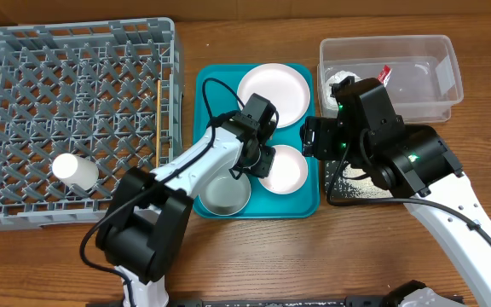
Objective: Sort waste into correct bins and load items into the dishwasher
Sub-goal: 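Grasp the pink bowl with the left gripper and lift toward rack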
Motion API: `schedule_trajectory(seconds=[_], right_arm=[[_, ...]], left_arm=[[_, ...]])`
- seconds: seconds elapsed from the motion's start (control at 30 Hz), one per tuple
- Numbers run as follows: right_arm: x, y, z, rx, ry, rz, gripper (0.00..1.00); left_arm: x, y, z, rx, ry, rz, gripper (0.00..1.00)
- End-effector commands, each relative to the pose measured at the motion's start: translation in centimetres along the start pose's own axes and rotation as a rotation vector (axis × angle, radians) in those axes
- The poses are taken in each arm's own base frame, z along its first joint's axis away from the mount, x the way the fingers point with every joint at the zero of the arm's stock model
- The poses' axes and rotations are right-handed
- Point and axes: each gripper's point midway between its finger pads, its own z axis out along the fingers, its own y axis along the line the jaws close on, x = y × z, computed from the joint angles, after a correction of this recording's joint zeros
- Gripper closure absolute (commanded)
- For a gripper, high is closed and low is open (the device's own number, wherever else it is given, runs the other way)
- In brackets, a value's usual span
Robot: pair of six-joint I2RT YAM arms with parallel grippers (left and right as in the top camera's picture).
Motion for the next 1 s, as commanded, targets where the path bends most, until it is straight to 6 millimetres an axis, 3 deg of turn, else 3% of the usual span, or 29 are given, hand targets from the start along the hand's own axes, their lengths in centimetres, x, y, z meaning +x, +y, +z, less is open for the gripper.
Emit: schedule_trajectory(seconds=[0.0,0.1,0.3,0.43,0.6,0.73,0.97], right_arm=[[-0.3,0.1,-0.1,-0.006,-0.010,0.007,0.17],[-0.3,0.1,-0.1,-0.006,-0.010,0.007,0.17],[-0.3,0.1,-0.1,-0.006,-0.010,0.007,0.17],[-0.2,0.1,-0.1,-0.004,-0.004,0.007,0.17],[-0.2,0.0,-0.1,-0.003,-0.004,0.007,0.17],[-0.3,0.1,-0.1,-0.005,-0.008,0.007,0.17],[-0.2,0.0,-0.1,-0.003,-0.004,0.006,0.17]], left_arm=[[-0.7,0.1,-0.7,0.018,-0.010,-0.008,0.74],[-2.0,0.1,-2.3,0.019,-0.025,-0.017,0.94],[-6.1,0.2,-9.1,0.016,-0.088,-0.048,0.96],[-7.2,3.3,-14.4,-0.143,-0.130,-0.107,0.96],[-5.6,11.4,-23.1,-0.630,-0.201,-0.270,0.96],[-2.3,15.4,-28.6,-0.940,-0.222,-0.410,0.96],[-0.9,19.2,-30.0,-1.151,-0.235,-0.473,0.96]])
